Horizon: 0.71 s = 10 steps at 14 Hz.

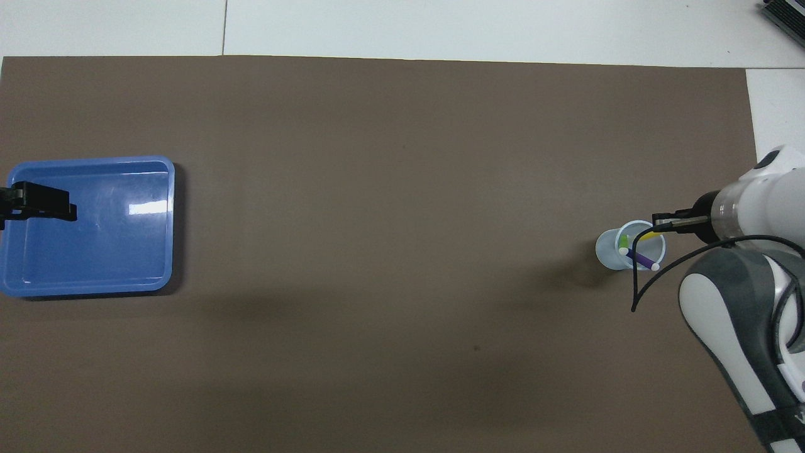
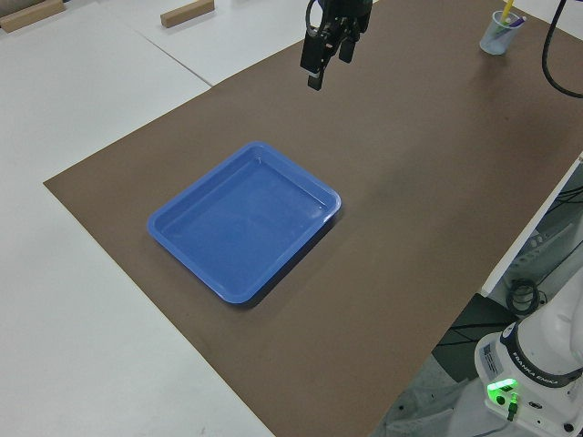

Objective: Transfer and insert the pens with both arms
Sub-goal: 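Lower the yellow pen into the clear cup with the right gripper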

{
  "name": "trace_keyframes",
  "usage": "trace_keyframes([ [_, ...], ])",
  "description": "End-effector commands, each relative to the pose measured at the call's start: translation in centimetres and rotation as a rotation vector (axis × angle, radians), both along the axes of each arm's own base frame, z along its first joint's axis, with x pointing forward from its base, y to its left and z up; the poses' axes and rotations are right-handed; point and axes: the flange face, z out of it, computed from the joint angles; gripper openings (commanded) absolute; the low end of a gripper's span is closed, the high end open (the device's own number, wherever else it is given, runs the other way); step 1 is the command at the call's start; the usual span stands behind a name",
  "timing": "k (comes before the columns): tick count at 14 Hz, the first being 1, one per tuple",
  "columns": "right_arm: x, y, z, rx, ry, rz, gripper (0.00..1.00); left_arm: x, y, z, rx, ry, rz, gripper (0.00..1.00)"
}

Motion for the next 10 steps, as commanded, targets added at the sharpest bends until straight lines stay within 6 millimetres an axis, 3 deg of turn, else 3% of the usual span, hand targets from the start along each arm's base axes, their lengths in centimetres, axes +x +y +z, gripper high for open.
trace_keyframes([
  [1,0.44,-0.63,-1.62,-0.014,-0.002,-0.004,0.00,-0.14,-0.14,0.16,0.023,0.020,-0.019,1.00],
  [6,0.61,-1.24,-2.54,-0.009,0.008,-0.030,0.00,-0.02,-0.46,0.37,0.015,0.020,-0.029,1.00],
  [7,0.59,-1.25,-2.53,-0.007,0.011,-0.056,0.11,0.04,-0.72,0.30,0.014,0.020,-0.035,1.00],
  [8,0.55,-1.17,-2.58,-0.006,0.014,-0.072,0.43,0.10,-0.65,0.23,0.012,0.020,-0.037,1.00],
  [9,0.56,-1.17,-2.52,-0.006,0.014,-0.072,0.80,0.29,-0.77,0.17,0.015,0.017,-0.045,1.00],
  [10,0.58,-1.26,-2.46,-0.006,0.014,-0.073,1.00,0.44,-0.85,0.52,0.015,0.007,-0.052,1.00],
])
